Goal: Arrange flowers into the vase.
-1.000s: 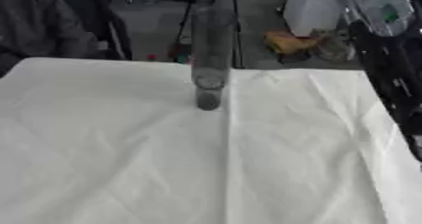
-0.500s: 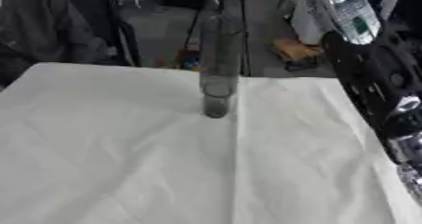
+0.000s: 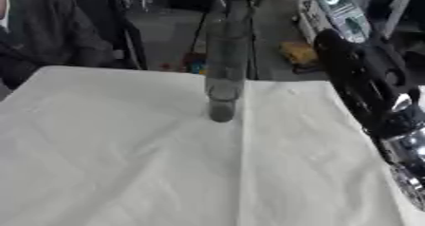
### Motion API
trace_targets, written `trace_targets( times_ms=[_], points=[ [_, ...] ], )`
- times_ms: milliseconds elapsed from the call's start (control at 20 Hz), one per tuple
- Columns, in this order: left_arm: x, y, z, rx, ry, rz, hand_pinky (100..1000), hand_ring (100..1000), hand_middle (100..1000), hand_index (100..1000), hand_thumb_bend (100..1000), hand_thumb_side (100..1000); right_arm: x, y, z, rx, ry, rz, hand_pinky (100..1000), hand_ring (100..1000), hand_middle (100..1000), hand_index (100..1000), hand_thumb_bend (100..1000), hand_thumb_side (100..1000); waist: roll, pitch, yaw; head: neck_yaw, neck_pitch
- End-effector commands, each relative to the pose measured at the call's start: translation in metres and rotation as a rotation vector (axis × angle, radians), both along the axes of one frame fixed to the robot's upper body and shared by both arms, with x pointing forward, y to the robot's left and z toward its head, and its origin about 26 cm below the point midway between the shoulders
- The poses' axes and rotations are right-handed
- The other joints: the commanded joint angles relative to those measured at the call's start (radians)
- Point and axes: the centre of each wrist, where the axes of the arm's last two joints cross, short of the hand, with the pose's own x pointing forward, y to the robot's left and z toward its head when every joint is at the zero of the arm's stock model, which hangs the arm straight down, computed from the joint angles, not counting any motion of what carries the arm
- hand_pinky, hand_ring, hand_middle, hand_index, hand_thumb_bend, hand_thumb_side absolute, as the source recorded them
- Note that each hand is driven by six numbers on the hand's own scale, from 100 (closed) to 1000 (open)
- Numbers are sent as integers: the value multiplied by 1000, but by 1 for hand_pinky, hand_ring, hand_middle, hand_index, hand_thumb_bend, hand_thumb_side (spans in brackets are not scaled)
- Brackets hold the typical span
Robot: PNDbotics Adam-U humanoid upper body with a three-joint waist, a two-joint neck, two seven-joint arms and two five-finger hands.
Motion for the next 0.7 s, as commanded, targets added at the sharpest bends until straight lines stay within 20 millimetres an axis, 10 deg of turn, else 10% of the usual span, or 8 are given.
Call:
trace_targets(
  times_ms=[50, 700],
  points=[
    [0, -2, 11, 10, -35, -18, 684, 644, 622, 818, 365, 156, -3, 5, 15, -10, -35, 63, 100, 148, 100, 207, 100, 1000, 1, -10, 5, -8, -7],
    [-1, -1, 11, 7, -40, -13, 684, 644, 622, 817, 366, 158, -3, -1, 16, -119, -112, 9, 100, 158, 100, 192, 100, 974, -21, -10, 2, -21, -14]
  ],
)
